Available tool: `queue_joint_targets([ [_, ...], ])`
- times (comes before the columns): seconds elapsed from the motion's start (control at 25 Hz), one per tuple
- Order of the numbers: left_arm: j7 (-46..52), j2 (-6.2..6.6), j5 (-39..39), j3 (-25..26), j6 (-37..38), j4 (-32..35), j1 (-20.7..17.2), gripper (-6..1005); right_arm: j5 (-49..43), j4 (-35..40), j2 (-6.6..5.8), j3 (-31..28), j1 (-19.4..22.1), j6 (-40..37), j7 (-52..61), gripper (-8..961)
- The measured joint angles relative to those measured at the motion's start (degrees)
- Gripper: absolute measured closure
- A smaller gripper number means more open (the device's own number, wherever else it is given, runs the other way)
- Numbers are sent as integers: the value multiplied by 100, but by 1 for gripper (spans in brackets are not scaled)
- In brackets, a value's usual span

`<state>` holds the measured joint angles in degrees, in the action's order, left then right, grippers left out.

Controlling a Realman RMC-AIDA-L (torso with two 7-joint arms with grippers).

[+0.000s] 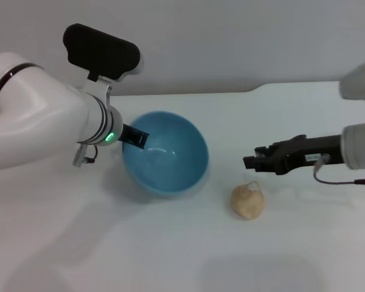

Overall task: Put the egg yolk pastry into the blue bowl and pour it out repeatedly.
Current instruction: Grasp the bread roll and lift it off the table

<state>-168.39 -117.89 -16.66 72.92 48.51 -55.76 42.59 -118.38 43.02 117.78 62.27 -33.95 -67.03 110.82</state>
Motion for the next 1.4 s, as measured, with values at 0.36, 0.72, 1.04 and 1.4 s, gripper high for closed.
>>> queue_joint_targets([
  [0.36,-33,-2,-317,8,261,-296,-39,984,-1245,58,29,164,-426,-88,907,604],
  [0.72,-44,-12,-315,64,229,-297,-3,983,-1282,105,33,170,-408,-389,1005,615],
  [1.04,-48,-15,-305,74,175,-299,17,983,-1390,-89,38,191,-390,-256,1058,625],
  [1.4,-52,-16,-297,74,114,-313,69,983,-1071,-538,105,799,-492,485,1065,636],
])
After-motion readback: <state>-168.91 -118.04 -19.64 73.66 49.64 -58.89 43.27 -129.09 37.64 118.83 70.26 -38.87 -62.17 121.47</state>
